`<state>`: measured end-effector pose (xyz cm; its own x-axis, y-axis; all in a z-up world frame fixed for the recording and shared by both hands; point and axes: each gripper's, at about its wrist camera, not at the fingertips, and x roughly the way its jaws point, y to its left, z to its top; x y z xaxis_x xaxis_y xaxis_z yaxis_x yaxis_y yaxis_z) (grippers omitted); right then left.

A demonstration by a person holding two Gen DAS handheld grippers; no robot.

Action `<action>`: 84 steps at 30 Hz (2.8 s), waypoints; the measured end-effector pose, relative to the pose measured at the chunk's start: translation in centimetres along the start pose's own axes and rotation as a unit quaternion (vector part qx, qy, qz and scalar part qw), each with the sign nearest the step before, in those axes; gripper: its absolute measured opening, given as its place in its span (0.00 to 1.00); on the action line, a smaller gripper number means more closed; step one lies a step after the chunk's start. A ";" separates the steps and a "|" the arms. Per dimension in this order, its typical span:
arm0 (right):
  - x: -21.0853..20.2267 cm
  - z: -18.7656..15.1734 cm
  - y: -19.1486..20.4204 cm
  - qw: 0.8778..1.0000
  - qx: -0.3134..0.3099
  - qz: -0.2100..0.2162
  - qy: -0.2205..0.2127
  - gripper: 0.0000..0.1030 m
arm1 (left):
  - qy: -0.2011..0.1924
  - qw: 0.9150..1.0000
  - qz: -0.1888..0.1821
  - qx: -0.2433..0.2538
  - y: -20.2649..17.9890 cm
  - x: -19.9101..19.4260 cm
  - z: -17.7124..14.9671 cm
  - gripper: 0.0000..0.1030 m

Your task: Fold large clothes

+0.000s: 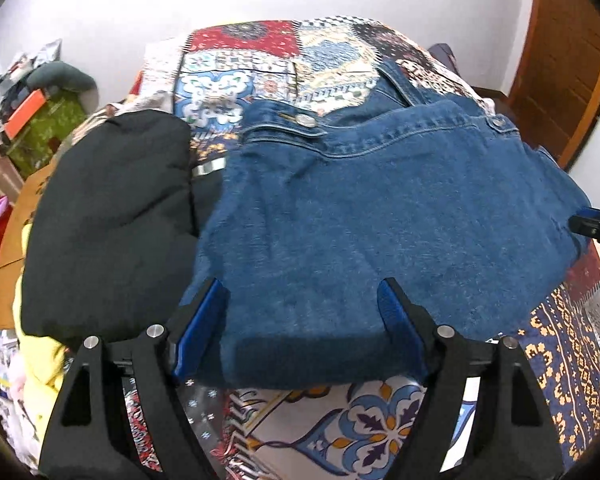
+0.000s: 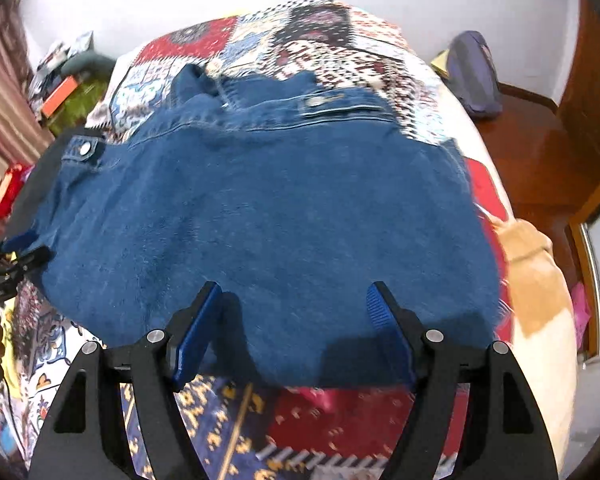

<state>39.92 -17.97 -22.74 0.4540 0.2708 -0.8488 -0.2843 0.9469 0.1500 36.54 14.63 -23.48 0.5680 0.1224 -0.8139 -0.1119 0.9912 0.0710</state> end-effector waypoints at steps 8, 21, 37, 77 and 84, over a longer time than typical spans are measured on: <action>-1.7 -1.4 -1.9 0.999 0.025 -0.023 0.004 0.69 | 0.027 0.992 -0.012 -0.125 5.0 -0.7 -2.1 0.84; -4.5 -1.3 0.7 0.999 0.019 0.010 -0.026 0.69 | 0.083 0.913 -0.216 -0.335 7.0 2.1 -6.1 0.84; -2.5 -0.7 3.4 1.000 0.006 0.028 -0.004 0.69 | 0.020 0.908 -0.150 -0.390 4.6 4.5 -1.2 0.39; 1.3 0.8 13.6 0.991 -0.066 0.112 0.021 0.71 | -0.158 0.945 -0.093 -0.272 5.6 -8.6 6.5 0.22; -1.7 -1.4 3.1 0.999 0.019 0.043 -0.001 0.71 | -0.136 0.970 -0.159 -0.120 -7.7 -8.0 9.9 0.22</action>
<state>37.07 -15.79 -21.51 0.4315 0.3516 -0.8308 -0.2906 0.9260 0.2410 40.94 6.54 -11.83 0.7960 -0.1469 -0.5872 -0.0632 0.9446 -0.3220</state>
